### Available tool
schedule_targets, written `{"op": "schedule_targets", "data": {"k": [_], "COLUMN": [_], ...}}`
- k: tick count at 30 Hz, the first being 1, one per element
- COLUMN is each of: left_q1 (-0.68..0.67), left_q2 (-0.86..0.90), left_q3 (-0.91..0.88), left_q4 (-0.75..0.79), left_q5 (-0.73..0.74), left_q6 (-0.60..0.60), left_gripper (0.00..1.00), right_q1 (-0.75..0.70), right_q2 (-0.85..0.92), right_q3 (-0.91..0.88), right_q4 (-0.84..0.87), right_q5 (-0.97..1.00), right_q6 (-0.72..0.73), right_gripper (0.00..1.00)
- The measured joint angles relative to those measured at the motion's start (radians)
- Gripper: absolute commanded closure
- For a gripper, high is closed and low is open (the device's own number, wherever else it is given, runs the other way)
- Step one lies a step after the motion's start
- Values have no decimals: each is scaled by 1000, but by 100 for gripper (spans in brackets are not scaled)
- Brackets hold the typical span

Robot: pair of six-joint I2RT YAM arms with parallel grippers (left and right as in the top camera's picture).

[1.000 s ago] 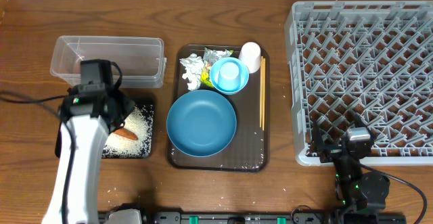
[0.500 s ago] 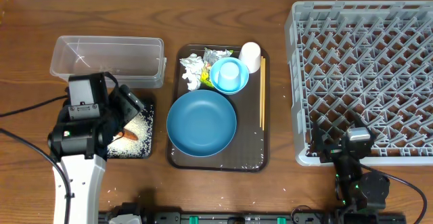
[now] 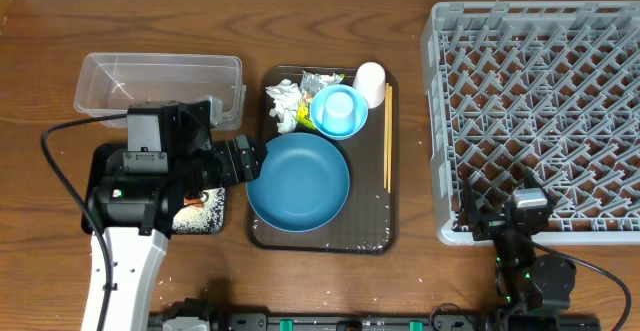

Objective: Sort waste into correct bins and load items into the dishwasher rack
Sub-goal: 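Open the left gripper and retract it to the left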

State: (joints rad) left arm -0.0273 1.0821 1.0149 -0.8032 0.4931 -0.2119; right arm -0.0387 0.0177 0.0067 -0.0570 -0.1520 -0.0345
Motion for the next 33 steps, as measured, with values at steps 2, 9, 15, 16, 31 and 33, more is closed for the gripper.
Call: {"op": "schedule_targets", "data": {"k": [2,9,15,16,31,33], "left_q1": [0,75,199,208,399,399], "left_q2": [0,0,-2,-2,-2,-2], "left_q3": [0,0,0,0,0,0], "left_q4": [17,-26,-44,-58,-141,-140], "left_q5": [-24,-392,-621,-634,-778,-775], "left_q6": [3,-233,-354,-362,-543,-555], "left_gripper": [17,9,5,5,4,4], "right_q1": [0,0,0,0,0,0], "right_q2": [0,0,0,0,1,2], "right_q3": [0,0,0,0,0,0], "right_q4": [0,0,0,0,58,155], "right_q5": [0,0,0,0,-250,-377], "right_q6": [0,0,0,0,29,61], "right_gripper": [1,1,1,1,1,1]}}
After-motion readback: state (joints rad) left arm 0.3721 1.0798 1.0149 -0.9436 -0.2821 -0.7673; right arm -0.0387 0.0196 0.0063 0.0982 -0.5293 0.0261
